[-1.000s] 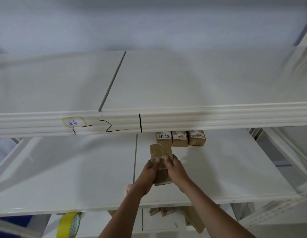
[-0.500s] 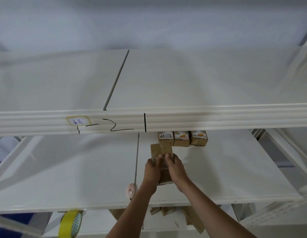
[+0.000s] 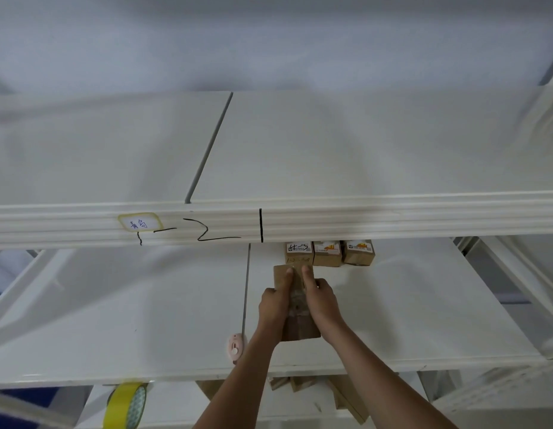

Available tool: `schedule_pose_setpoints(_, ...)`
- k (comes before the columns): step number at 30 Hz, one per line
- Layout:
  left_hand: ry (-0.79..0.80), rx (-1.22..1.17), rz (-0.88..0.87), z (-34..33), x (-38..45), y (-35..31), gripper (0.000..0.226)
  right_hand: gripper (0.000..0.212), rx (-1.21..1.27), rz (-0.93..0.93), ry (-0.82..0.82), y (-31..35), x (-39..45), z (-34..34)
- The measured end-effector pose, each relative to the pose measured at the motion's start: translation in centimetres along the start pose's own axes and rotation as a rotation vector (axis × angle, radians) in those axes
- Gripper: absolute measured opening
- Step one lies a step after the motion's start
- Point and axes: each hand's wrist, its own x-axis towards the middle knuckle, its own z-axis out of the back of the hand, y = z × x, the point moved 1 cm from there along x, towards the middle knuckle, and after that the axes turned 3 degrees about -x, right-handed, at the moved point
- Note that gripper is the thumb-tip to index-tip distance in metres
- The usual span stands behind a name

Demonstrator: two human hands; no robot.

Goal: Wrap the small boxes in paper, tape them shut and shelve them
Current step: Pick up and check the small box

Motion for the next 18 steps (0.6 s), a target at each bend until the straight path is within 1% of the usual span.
schedule_pose_setpoints(1,-0.012,0.01,-0.014,-0.1,0.2,0.1,0.098,0.067,-0.054,0.033,-0.021,0.3,0.0,0.1)
schedule_pose_setpoints(2,-0.016,0.028,-0.034,-0.1,0.0,-0.1,0.094,0.069,-0.113,0.058,-0.038,0.3,0.1,0.1)
schedule_pose_setpoints(4,-0.053,0.085,-0.11,-0.1,-0.1,-0.5,0.076,0.074,-0.192,0.087,-0.053,0.4,0.4,-0.1)
schedule_pose_setpoints(6,-0.092,0.152,-0.158,-0.3,0.0,-0.7,0.068,0.075,-0.218,0.085,-0.064,0.2,0.5,-0.4)
schedule_pose_setpoints(9,-0.098,0.177,-0.217,-0.6,-0.3,-0.8,0.069,0.072,-0.185,0.087,-0.103,0.2,0.3,-0.6)
schedule_pose_setpoints(13,-0.125,0.144,-0.213,-0.6,-0.6,-0.2,0.072,0.069,-0.266,0.104,-0.105,0.5,0.2,-1.0)
schedule_pose_setpoints(15,-0.125,0.135,-0.198,-0.4,-0.8,0.0,0.07,0.067,-0.295,0.107,-0.097,0.4,0.2,-1.2)
schedule_pose_setpoints(18,-0.043,0.138,-0.112,-0.1,-0.7,-0.1,0.074,0.065,-0.226,0.065,-0.097,-0.1,0.1,-1.1)
